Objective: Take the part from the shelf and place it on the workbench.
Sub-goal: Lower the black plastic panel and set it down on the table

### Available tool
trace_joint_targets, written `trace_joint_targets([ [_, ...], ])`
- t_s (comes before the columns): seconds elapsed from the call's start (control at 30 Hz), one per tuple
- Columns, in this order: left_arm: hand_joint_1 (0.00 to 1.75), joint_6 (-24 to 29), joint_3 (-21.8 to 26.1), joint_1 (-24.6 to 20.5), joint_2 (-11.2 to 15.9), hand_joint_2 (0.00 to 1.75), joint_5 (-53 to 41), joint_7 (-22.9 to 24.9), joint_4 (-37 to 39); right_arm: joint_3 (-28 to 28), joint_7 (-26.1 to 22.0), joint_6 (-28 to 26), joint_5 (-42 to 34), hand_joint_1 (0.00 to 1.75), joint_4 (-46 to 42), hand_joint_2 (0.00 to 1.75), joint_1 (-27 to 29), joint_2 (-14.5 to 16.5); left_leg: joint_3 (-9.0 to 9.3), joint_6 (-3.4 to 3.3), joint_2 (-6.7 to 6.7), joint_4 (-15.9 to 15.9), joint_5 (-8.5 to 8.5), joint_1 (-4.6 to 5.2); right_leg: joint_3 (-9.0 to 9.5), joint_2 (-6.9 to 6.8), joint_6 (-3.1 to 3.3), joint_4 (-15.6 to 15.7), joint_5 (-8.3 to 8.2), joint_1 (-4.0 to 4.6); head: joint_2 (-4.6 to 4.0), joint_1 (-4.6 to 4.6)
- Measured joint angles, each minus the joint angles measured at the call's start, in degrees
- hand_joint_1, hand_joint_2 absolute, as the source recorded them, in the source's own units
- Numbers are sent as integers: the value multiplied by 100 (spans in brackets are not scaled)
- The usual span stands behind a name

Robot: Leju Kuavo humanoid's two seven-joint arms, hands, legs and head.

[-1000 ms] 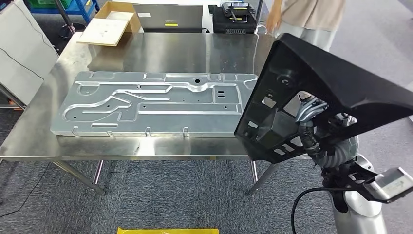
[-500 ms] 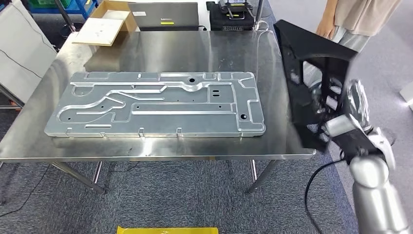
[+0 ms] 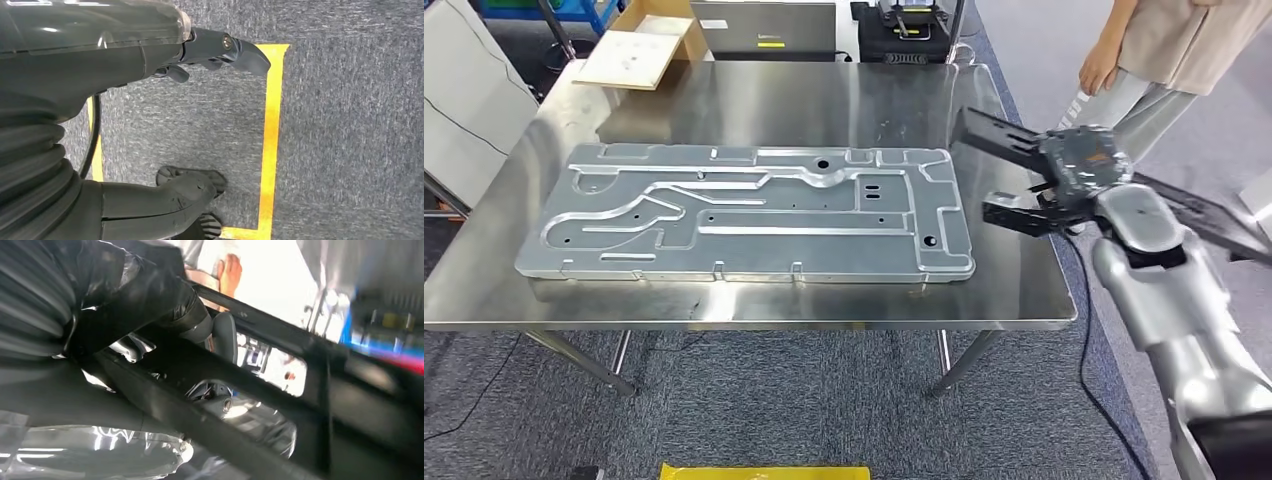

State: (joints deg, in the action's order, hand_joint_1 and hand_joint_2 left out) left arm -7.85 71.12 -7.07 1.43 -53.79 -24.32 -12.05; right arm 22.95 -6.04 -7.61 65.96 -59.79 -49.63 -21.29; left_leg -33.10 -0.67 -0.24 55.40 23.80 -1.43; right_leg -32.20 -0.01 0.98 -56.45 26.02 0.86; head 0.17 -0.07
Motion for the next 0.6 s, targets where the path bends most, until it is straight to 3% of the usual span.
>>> trace_joint_targets([
  [0.07, 0, -5, -34, -58, 2, 175, -17, 12, -1, 375, 80, 15, 292, 175, 514, 175, -302, 187, 1, -31, -12, -2, -6, -11, -269, -2, -84, -571, 295, -48, 0, 2],
  [0.13, 0, -11, -88, -88, 2, 175, -31, 29, -1, 724, 154, 83, 539, 175, 1010, 175, -604, 447, 3, -41, -18, 3, 6, -9, -695, -5, -140, -1381, 599, -98, 0, 2],
  [0.17, 0, -13, -112, -98, 2, 175, -37, 42, -1, 914, 182, 132, 650, 175, 1259, 175, -739, 587, 10, -41, -19, 6, 16, -9, -850, -5, -147, -1628, 632, -113, 0, 2],
  [0.2, 0, -15, -134, -108, 1, 175, -46, 53, -1, 1091, 203, 179, 742, 175, 1486, 175, -857, 721, 25, -39, -22, 9, 29, -10, -902, -5, -141, -1644, 539, -121, 0, 2],
  [0.23, 0, -24, -154, -121, 0, 175, -59, 64, 0, 1258, 215, 221, 826, 175, 1701, 175, -965, 857, 49, -33, -27, 9, 44, -10, -842, -3, -119, -1431, 338, -122, 0, 2],
  [0.3, 0, -44, -206, -153, -11, 175, -87, 80, 1, 1517, 218, 265, 944, 175, 2063, 175, -1180, 1123, 102, -9, -41, -9, 72, -14, -527, 14, -34, -630, -166, -94, 0, 2],
  [0.37, 0, -61, -263, -192, -29, 175, -104, 101, 1, 1724, 187, 270, 988, 175, 2378, 175, -1396, 1359, 121, 42, -54, -46, 68, -29, -318, 40, 44, -108, -411, -39, 0, 1],
  [0.43, 0, -70, -300, -219, -51, 175, -110, 120, 1, 1876, 153, 254, 987, 175, 2651, 175, -1531, 1564, 154, 110, -69, -116, 46, -48, -274, 51, 89, 2, -433, 7, 0, 0],
  [0.5, 0, -77, -331, -228, -70, 175, -113, 125, 1, 1960, 147, 234, 975, 175, 2843, 175, -1592, 1761, 165, 157, -59, -119, 107, -44, -140, 34, 141, 222, -425, -29, 0, -1],
  [0.53, 0, -79, -346, -235, -75, 175, -115, 125, 1, 1988, 148, 226, 969, 175, 2919, 175, -1621, 1847, 98, 171, -47, 29, 211, -36, -74, 23, 168, 328, -420, -49, 0, -3],
  [0.6, 0, -80, -372, -247, -77, 175, -118, 124, 1, 2036, 151, 210, 962, 175, 3059, 175, -1663, 1977, -237, 185, -23, 722, 546, -26, -12, 7, 201, 412, -406, -47, 0, -5],
])
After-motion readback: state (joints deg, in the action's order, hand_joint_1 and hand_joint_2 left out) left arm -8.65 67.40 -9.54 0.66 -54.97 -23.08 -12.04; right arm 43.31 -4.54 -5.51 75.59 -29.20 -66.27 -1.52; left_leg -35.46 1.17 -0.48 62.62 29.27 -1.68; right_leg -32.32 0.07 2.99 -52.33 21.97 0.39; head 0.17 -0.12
